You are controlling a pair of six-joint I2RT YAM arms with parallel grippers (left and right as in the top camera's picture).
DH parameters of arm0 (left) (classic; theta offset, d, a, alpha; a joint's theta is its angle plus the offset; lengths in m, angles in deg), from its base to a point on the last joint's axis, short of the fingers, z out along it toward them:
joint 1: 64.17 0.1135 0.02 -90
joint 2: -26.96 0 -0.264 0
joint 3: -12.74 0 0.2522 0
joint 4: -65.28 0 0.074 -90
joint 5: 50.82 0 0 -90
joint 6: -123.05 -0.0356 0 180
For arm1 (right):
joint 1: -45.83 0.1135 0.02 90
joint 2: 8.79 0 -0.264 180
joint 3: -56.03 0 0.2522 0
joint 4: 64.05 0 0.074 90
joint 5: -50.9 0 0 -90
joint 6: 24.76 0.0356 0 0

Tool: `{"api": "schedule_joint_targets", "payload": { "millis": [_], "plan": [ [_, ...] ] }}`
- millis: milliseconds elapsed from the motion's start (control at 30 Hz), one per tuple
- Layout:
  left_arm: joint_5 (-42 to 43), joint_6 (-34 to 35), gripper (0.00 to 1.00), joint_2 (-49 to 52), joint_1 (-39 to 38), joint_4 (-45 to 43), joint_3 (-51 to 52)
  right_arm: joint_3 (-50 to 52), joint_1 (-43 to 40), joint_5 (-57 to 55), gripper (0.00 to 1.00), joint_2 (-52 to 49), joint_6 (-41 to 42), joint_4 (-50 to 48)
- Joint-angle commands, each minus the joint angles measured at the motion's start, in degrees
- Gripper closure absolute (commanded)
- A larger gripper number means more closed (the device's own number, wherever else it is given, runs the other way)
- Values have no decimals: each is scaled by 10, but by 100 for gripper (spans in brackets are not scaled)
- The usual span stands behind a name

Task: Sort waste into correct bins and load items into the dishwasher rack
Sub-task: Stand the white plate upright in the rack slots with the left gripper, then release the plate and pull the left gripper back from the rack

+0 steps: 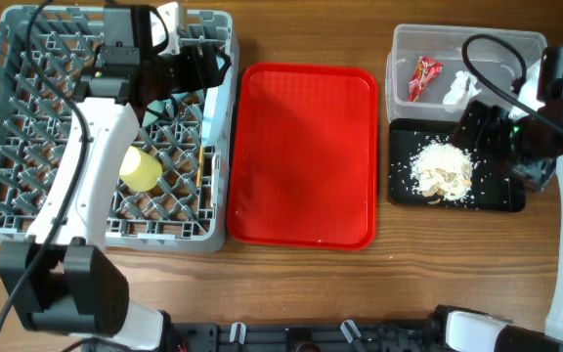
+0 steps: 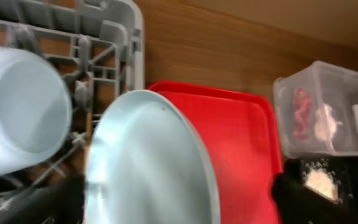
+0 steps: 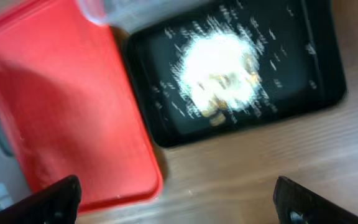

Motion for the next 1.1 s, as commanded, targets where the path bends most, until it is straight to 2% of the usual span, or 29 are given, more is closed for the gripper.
{"api": "schedule_joint_targets", "payload": {
  "millis": [0,100,200,300,400,533,633,767,867,967,1067],
  "plan": [
    [-70,-23,0,-58,4,35,3,-12,7,83,0,2,-53,-70],
    [-139,-12,0,-71,4,108,3,-9,45,93,0,0,-71,-147],
    [-224,40,0,-70,4,189,3,-8,101,72,0,-17,-77,-209],
    [-221,39,0,-70,4,257,3,-8,137,35,0,-52,-76,-221],
    [-221,39,0,-71,4,322,3,-7,137,35,0,-77,-61,-180],
    [-191,30,0,-86,4,369,4,19,137,35,0,-63,-61,-154],
    [-162,15,0,-135,3,342,46,73,137,31,0,-16,-60,-172],
    [-158,-4,0,-256,3,247,160,207,137,19,0,124,-73,-257],
    [-118,-45,0,-360,3,177,244,291,137,12,0,244,-76,-302],
    [-114,-43,0,-464,3,136,313,337,137,10,1,351,-76,-302],
    [-114,-43,0,-524,3,141,337,341,137,11,0,409,-76,-268]
  ]
}}
